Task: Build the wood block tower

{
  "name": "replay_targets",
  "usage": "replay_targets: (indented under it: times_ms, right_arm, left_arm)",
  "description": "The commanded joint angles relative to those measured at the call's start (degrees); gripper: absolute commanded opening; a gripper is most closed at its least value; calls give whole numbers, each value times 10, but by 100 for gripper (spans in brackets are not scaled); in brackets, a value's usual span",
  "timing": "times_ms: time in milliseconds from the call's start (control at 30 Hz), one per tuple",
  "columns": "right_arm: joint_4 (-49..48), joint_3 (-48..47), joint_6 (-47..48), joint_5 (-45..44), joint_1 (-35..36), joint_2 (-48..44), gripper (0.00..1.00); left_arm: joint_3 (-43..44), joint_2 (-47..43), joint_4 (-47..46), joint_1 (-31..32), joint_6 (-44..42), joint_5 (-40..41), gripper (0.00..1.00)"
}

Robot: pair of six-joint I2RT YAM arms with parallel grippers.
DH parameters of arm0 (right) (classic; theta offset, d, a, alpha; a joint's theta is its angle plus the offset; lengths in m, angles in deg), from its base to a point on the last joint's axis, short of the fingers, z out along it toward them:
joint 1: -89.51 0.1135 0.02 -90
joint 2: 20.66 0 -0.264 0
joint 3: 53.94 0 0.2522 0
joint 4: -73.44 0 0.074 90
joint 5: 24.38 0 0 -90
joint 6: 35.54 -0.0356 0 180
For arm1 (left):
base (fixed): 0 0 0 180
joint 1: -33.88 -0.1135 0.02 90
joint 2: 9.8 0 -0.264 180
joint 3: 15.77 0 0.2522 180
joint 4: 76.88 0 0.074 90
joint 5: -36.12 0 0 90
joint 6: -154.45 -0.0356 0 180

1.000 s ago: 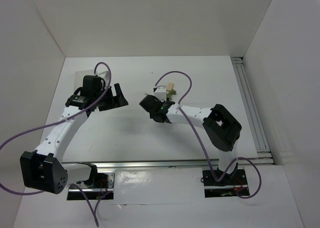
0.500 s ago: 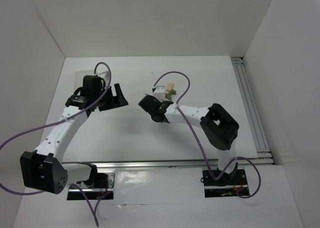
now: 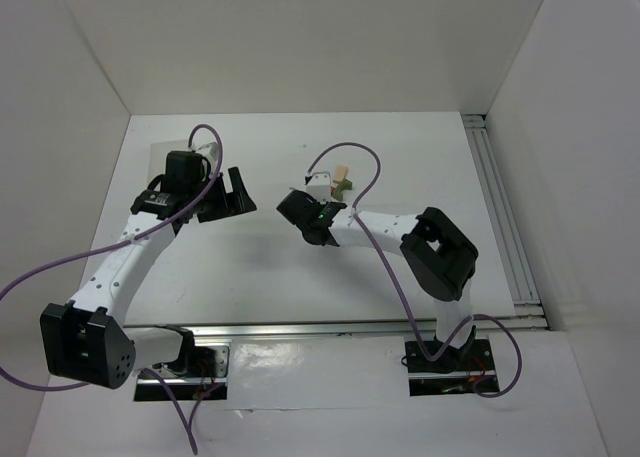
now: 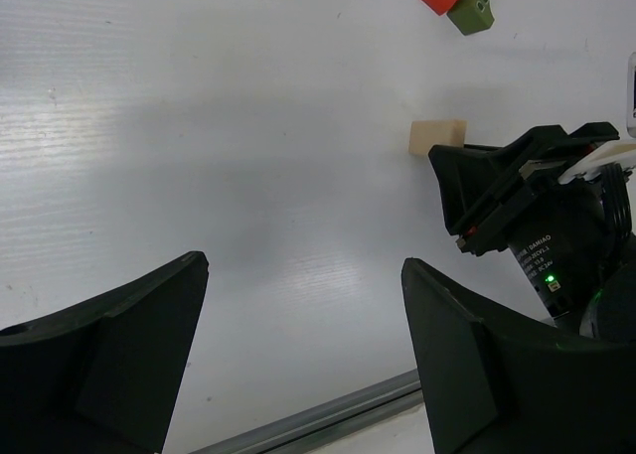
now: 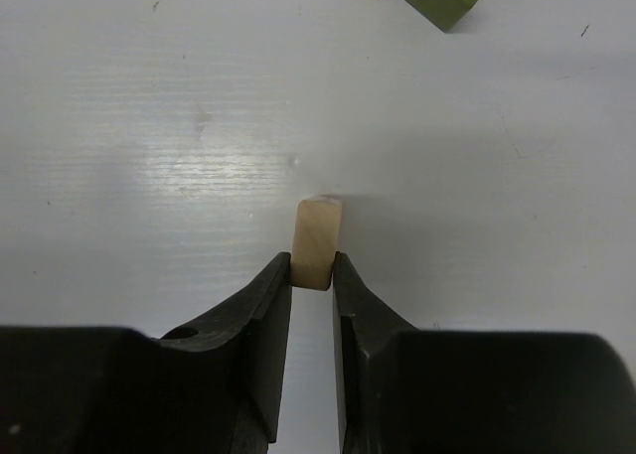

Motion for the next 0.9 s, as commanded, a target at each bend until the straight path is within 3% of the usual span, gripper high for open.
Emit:
replay_targets:
  times_ms: [0,767,867]
  right_arm:
    - [11,-5,-4,-19,0,-10,23]
    - [-69,89,38,33,-18,-68,23]
    - [-69,95,38,33,-18,-68,29]
  left_arm:
    - [-3,0,-28,-4,-11,-8,91]
    - [-8,5,-28,2,-11,-14,91]
    - [-8,5,-28,2,-11,-14,91]
